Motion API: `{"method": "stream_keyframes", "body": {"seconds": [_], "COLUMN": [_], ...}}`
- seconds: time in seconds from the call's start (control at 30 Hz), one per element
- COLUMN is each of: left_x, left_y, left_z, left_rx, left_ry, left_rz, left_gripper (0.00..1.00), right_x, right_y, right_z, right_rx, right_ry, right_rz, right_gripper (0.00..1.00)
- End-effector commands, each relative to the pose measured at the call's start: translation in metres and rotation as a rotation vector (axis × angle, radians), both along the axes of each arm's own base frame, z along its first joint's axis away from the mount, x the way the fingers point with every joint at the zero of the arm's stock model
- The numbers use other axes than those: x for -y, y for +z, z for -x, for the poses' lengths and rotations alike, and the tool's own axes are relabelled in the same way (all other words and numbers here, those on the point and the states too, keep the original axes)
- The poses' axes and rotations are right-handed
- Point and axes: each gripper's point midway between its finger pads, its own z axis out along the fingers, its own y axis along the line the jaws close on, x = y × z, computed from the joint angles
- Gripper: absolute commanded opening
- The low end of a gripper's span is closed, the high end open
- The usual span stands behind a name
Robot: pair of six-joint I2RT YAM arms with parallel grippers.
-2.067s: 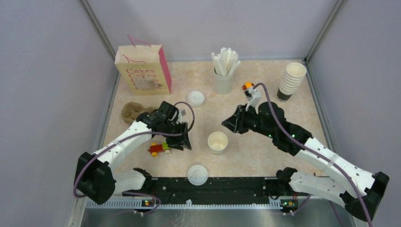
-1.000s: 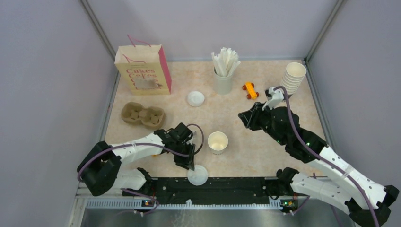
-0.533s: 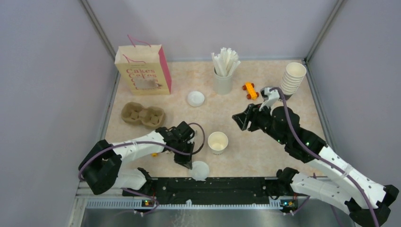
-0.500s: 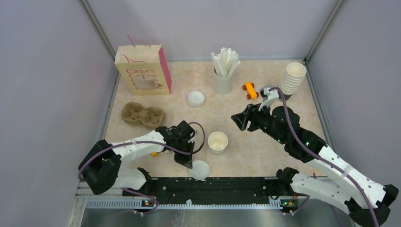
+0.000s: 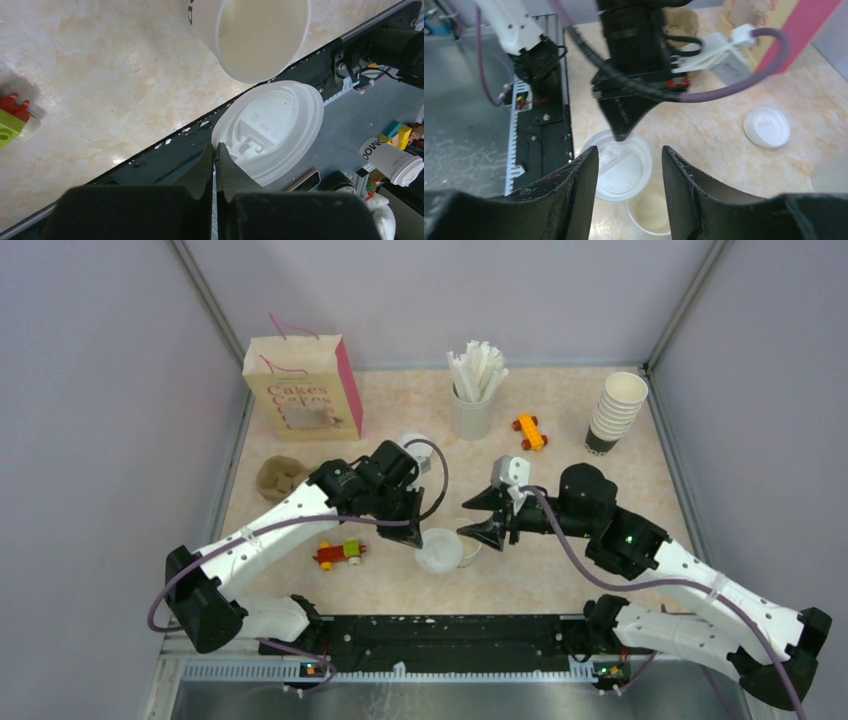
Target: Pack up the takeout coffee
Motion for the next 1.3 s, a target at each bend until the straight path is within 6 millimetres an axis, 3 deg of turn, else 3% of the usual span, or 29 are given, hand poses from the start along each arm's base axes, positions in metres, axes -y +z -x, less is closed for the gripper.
{"method": "stream_keyframes", "body": {"seconds": [0.0, 0.17, 0.53, 0.93, 1.07, 1.17, 1.2, 1.23, 1.27], "left_x": [-0.004, -0.001, 0.014, 0.021, 0.023, 0.025, 0.026, 0.026, 0.026], "left_y": [0.031, 0.048, 0.056, 0.059, 0.06, 0.063, 0.065, 0.067, 0.07], "left_z": [-0.011, -0.019, -0.013, -0.01, -0.01, -0.011, -0.011, -0.013, -0.016], "left_rx": [0.042, 0.065, 0.016, -0.013, -0.022, -0.017, -0.014, -0.007, 0.002], "left_ry": [-0.005, 0.002, -0.037, -0.056, -0.059, -0.053, -0.05, -0.043, -0.032], "left_rz": [-0.036, -0.015, 0.06, 0.087, 0.096, 0.11, 0.116, 0.121, 0.124], "left_gripper": [0.0, 0.0, 0.0, 0.0, 0.0, 0.0, 0.0, 0.02, 0.1], "right_x": [-0.009, -0.013, -0.016, -0.019, -0.021, -0.024, -0.025, -0.026, -0.028], "right_y": [0.018, -0.009, -0.044, -0.066, -0.065, -0.06, -0.06, -0.06, -0.059], "right_z": [0.042, 0.051, 0.046, 0.046, 0.043, 0.045, 0.045, 0.046, 0.047], "right_rx": [0.259, 0.309, 0.409, 0.462, 0.481, 0.484, 0.479, 0.468, 0.453], "right_ry": [0.272, 0.298, 0.335, 0.378, 0.364, 0.363, 0.364, 0.359, 0.351], "right_rz": [0.002, 0.145, 0.363, 0.479, 0.479, 0.447, 0.439, 0.429, 0.417], "right_gripper": [0.44, 0.43, 0.43, 0.37, 0.28, 0.03, 0.0, 0.0, 0.0]}}
